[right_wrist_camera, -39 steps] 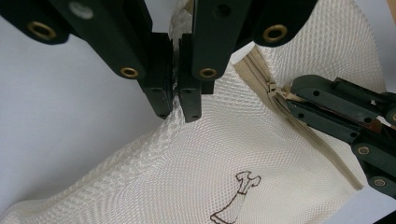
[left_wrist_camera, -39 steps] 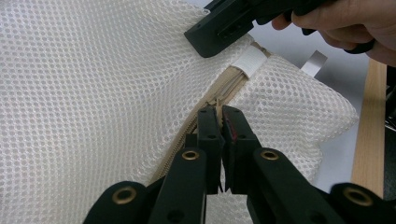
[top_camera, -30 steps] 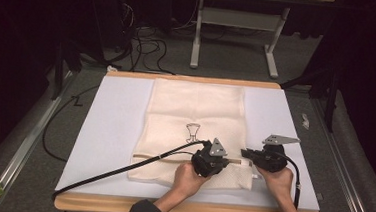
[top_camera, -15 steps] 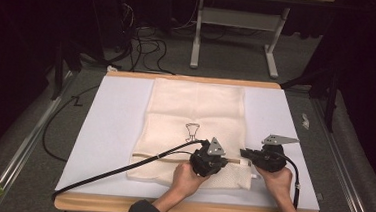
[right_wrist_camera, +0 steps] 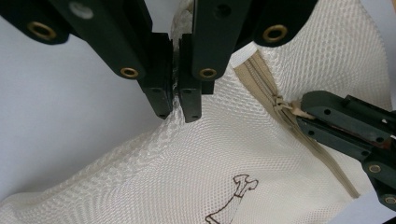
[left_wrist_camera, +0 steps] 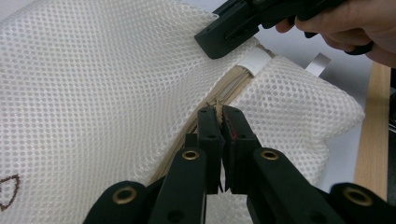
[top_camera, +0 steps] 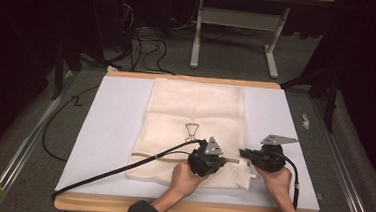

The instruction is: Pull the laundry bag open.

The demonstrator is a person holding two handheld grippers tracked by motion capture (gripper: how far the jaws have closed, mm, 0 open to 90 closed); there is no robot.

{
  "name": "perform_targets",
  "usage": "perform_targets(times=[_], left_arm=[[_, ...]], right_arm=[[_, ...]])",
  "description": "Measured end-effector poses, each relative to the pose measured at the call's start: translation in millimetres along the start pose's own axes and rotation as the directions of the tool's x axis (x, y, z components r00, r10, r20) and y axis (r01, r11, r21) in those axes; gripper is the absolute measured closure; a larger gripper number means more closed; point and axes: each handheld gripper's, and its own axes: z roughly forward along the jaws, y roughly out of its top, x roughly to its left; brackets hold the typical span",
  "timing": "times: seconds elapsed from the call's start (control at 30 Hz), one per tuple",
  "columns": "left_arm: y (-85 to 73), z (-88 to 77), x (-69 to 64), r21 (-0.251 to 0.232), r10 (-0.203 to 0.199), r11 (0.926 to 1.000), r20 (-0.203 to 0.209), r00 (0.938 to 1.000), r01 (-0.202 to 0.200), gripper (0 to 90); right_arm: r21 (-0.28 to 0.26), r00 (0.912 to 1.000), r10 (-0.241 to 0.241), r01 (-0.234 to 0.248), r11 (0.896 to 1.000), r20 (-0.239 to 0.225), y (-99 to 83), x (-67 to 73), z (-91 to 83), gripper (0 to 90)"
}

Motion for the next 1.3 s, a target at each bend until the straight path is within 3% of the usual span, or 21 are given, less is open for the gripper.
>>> perform_targets(times=[0.13, 0.5, 0.6, 1.3], left_arm=[[-2.6, -2.5, 4.6, -0.006, -0.022, 0.9997, 0.01, 0.9997, 0.022, 86.8], [-3.4, -7.6, 4.6, -0.009, -0.008, 0.9999, -0.004, 1.0, 0.008, 86.8], [-6.4, -10.1, 8.0, -0.013, -0.028, 0.9995, 0.006, 0.9996, 0.028, 86.8], [-7.5, -19.8, 10.9, -0.018, -0.036, 0.9992, 0.024, 0.9991, 0.036, 86.8]], right_arm=[[-0.002, 1.0, 0.005, -0.005, 1.0, -0.003, -0.9, -2.0, -0.3, 87.6], [0.0, 1.0, 0.003, -0.003, 1.0, 0.002, -0.7, -1.3, -0.5, 87.6], [0.003, 1.0, 0.008, -0.008, 1.0, 0.001, -2.3, -2.5, 0.5, 87.6], [0.011, 0.9997, 0.009, -0.009, 1.0, -0.024, -2.2, -3.4, -0.3, 87.5]])
